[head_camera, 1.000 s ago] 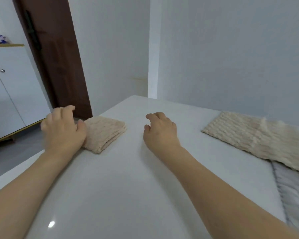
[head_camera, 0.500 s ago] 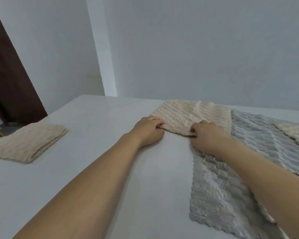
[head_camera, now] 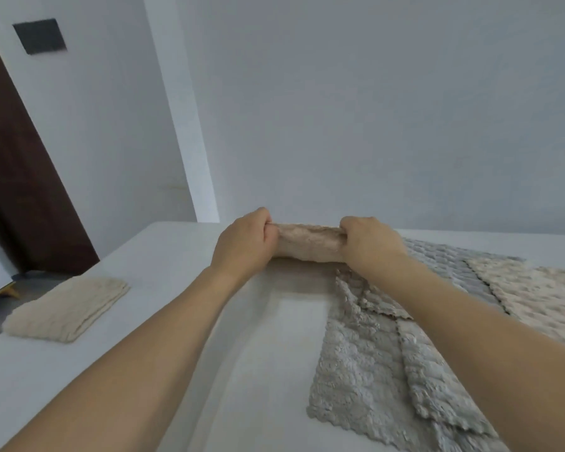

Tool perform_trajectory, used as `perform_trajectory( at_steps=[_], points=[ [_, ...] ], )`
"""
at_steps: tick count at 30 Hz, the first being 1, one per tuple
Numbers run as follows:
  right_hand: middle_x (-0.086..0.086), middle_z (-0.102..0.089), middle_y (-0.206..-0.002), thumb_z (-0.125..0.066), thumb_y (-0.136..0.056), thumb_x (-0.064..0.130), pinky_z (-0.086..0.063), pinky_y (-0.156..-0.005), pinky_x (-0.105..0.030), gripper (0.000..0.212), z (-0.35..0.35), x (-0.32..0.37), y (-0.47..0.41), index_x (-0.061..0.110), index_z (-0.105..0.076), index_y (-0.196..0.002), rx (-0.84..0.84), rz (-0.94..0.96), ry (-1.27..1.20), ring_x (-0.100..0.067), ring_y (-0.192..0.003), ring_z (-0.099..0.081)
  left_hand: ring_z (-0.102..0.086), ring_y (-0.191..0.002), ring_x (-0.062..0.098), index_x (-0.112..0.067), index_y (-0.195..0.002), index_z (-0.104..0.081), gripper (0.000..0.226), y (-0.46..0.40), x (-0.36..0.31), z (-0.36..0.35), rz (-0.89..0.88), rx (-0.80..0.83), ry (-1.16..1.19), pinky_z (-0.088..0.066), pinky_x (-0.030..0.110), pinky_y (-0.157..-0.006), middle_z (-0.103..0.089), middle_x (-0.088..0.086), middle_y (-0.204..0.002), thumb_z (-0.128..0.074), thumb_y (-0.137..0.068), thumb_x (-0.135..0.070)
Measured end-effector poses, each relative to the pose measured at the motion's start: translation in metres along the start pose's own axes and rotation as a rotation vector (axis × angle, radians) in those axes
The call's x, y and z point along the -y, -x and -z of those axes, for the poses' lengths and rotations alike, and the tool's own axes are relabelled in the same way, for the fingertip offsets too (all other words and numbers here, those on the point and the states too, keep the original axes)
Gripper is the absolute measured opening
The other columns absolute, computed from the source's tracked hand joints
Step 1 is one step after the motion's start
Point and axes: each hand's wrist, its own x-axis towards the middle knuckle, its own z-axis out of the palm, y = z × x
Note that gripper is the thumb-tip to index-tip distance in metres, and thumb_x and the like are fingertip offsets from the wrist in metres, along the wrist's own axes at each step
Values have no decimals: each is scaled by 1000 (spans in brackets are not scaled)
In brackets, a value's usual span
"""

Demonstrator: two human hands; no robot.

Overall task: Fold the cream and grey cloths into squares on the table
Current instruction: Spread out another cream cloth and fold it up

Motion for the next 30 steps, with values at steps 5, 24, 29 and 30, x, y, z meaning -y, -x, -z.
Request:
perform_trajectory(
  at_steps=[5,24,29,30],
  points=[
    [-7,-57,-80,-42,-86,6,-37,-56,-29,15,94,8,39,12,-55,-82,-111,-18,-63,-27,-69,-53,-36,-50,17,-9,-64,-45,26,18,-37,106,-95,65,5,-28,28,-51,-44,-2,-52,-39,-89,-8],
    [-12,-55,-74,-53,-94,8,-48,-47,-25,15,68,53,61,2,-65,-87,420,-62,-619,-20,-58,-52,-59,-79,21,-18,-67,-52,30,69,40,168,226,650,-297,-44,35,-71,-62,0,-79,-43,-93,-29],
    [-9,-51,-68,-38,-92,-2,-45,-56,-30,34,-39,67,25,14,-43,-62,428,-46,-444,-22,-55,-46,-56,-72,20,-15,-74,-51,34,80,107,89,267,626,-430,-43,33,-65,-60,2,-79,-35,-97,-33],
    [-10,-53,-73,-40,-93,0,-42,-55,-29,34,-56,69,17,13,-41,-61,406,-32,-415,-22,-57,-44,-53,-69,19,-15,-74,-50,33,80,117,75,286,626,-414,-40,32,-61,-58,2,-78,-34,-97,-31]
  ],
)
